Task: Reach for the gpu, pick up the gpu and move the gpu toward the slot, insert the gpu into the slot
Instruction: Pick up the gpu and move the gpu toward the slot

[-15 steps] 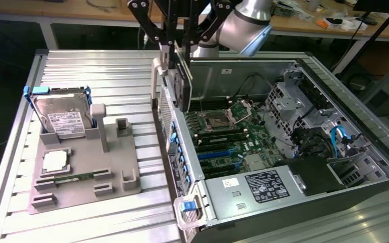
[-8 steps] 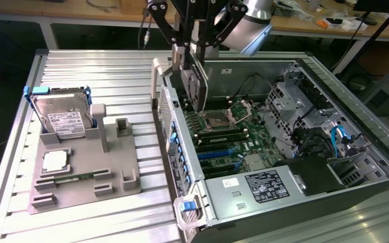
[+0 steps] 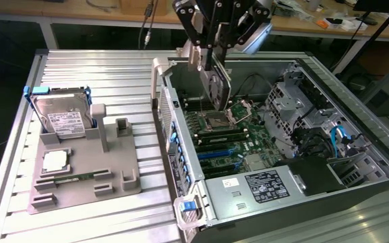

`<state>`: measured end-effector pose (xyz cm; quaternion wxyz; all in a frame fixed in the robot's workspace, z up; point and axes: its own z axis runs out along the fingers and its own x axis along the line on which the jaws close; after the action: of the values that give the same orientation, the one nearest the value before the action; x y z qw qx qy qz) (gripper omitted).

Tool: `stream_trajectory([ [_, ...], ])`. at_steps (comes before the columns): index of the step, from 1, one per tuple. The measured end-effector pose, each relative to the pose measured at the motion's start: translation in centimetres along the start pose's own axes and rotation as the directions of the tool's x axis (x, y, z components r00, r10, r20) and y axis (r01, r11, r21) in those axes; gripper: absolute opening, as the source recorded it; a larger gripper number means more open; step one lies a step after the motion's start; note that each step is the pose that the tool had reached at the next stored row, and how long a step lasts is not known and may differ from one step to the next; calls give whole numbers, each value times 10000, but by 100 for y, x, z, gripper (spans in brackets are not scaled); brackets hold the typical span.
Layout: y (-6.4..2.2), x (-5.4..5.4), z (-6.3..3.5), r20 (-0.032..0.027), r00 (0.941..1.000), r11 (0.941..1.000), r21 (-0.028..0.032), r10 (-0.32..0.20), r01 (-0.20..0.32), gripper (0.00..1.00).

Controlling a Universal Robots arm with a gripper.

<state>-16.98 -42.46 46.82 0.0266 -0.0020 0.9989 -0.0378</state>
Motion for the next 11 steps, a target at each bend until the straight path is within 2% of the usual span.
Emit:
stream_trajectory([
  [11,-9,-441,48,0,10000,10000,0,0,0,27],
])
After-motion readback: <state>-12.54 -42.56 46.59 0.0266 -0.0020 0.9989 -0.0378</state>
